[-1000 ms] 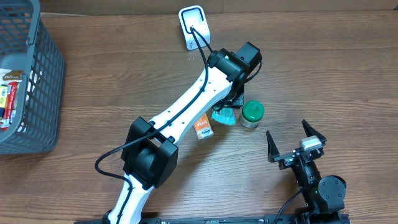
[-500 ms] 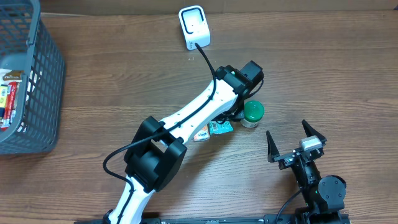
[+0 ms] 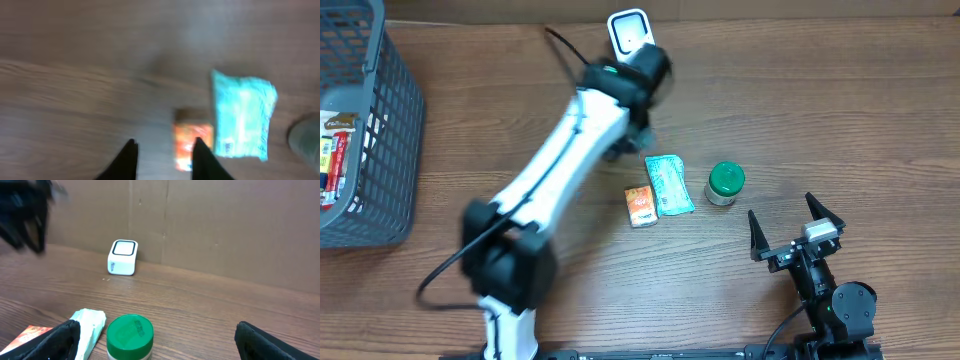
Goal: Scan the item barcode
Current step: 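Return the left gripper into the basket toward the remaining items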
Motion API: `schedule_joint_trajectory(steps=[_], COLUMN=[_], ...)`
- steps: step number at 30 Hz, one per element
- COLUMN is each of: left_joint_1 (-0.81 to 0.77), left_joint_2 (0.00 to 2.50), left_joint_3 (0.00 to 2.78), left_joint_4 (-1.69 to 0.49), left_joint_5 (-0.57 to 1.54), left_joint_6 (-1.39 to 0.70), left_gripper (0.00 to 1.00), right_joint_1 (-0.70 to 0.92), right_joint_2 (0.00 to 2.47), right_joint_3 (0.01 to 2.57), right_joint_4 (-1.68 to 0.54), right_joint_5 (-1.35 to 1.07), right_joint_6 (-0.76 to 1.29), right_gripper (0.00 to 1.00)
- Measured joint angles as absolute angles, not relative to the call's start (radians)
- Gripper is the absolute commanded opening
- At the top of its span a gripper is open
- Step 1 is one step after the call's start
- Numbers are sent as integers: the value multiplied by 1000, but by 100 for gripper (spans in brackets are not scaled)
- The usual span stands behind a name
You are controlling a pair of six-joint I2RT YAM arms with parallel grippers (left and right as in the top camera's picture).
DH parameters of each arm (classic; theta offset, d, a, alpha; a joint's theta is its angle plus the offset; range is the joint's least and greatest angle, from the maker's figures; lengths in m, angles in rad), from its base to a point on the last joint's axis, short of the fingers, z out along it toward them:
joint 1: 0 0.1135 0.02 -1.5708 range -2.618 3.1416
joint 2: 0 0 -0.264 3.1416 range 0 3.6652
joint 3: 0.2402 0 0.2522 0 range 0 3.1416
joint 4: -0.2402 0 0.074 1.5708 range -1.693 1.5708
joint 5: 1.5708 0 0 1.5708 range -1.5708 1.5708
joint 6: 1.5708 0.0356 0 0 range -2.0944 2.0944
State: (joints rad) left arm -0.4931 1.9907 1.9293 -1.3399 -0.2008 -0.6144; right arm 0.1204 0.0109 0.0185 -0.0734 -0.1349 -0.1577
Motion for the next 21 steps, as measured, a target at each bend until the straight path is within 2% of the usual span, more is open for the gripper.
schedule_joint_trajectory(steps=[2,3,6,10,13,17,21], left_joint_1=[-445,-416,-320,-142,-14,164,353], left_joint_2=[1906,1856,1716,1555,1486,1464,1496], left_joint_3=[1931,1932,1939,1950,1956,1959,1959], left_joint_4=[-1340,-1338,-1323,-1238,-1133,-1058,-1015], left_joint_5=[-263,-297,-421,-576,-595,-537,-387], left_joint_6=[-597,-590,-548,-447,-304,-146,-46], left_gripper=[36,46,98,100,100,99,99], right_joint_1=[120,120,120,120,120,120,120], right_joint_2=[11,11,11,11,11,11,11], right_joint_3=[19,19,19,19,19,19,19], right_joint_4=[-73,-74,-74,-73,-73,-74,-74], right_joint_5=[-135,-135,-135,-135,-135,-134,-135], right_joint_6=[-158,-158,-158,-157,-158,-157,-157], right_gripper=[100,100,100,100,100,100,100])
